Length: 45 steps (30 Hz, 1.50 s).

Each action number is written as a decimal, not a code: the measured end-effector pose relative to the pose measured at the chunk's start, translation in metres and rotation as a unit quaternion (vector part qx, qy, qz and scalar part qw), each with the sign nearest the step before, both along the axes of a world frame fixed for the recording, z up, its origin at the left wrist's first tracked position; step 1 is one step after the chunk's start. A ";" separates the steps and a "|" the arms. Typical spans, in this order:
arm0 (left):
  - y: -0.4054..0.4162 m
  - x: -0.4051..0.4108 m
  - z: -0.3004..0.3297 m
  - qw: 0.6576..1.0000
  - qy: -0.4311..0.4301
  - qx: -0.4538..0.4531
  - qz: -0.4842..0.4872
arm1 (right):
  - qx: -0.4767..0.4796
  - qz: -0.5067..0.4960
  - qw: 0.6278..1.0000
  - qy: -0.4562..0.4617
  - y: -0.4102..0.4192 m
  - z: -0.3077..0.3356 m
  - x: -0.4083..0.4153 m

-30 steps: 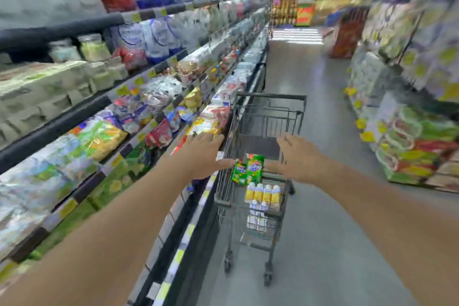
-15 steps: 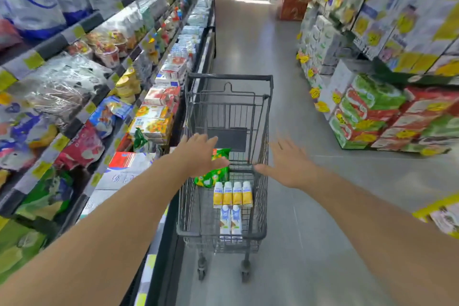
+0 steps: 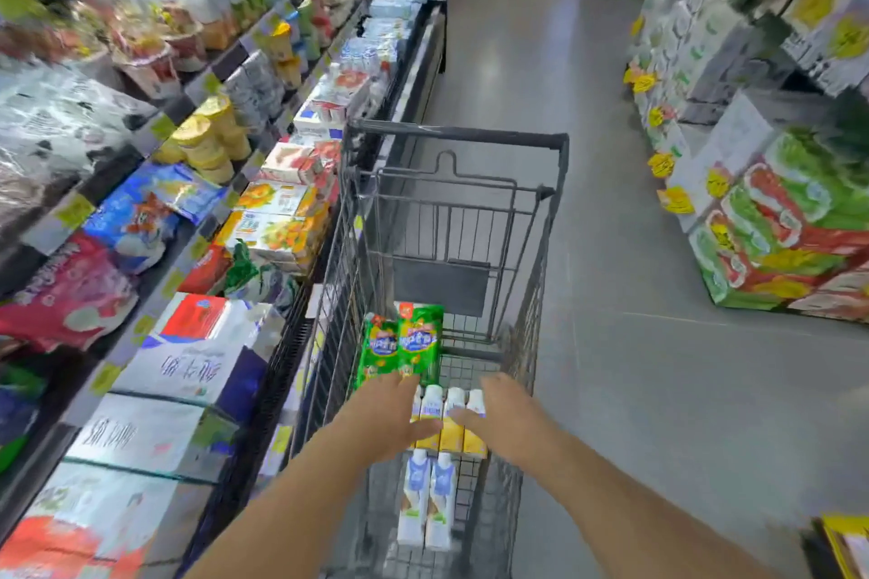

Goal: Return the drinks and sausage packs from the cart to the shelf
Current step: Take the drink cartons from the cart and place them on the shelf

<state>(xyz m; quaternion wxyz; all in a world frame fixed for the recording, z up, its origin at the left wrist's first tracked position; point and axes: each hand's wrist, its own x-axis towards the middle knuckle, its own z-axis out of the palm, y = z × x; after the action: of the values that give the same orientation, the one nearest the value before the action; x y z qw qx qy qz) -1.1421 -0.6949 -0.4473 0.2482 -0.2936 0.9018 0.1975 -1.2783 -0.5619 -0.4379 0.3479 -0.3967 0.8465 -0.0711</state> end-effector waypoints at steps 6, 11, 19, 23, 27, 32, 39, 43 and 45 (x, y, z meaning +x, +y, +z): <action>-0.012 -0.005 -0.133 0.981 -0.035 0.131 0.138 | 0.034 -0.059 0.986 -0.151 -0.031 -0.108 0.011; -0.007 -0.004 -0.229 0.965 -0.057 0.193 0.166 | 0.095 -0.108 0.976 -0.163 -0.040 -0.214 0.020; -0.004 0.007 -0.302 0.943 -0.046 0.247 0.218 | 0.148 -0.158 0.965 -0.149 -0.034 -0.313 0.033; 0.000 0.010 -0.322 0.926 -0.043 0.270 0.261 | 0.167 -0.166 0.957 -0.171 -0.028 -0.340 0.044; 0.004 0.013 -0.338 0.906 -0.021 0.297 0.302 | 0.162 -0.201 0.951 -0.169 -0.028 -0.344 0.046; 0.010 0.016 -0.347 0.907 -0.030 0.278 0.316 | 0.153 -0.210 0.942 -0.212 -0.026 -0.340 0.045; 0.001 0.024 -0.333 0.888 -0.020 0.324 0.327 | 0.127 -0.243 0.935 -0.223 -0.023 -0.325 0.045; -0.011 0.024 -0.295 0.882 0.039 0.312 0.352 | 0.074 -0.232 0.944 -0.221 -0.039 -0.283 0.036; -0.025 0.020 -0.263 0.883 0.065 0.304 0.350 | 0.050 -0.220 0.951 -0.212 -0.051 -0.248 0.025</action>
<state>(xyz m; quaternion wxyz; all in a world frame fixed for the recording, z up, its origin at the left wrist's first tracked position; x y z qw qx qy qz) -1.1223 -0.7194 -0.7104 0.1811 -0.4867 0.6499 0.5549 -1.2529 -0.6132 -0.6857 0.5147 -0.1587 0.8218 -0.1858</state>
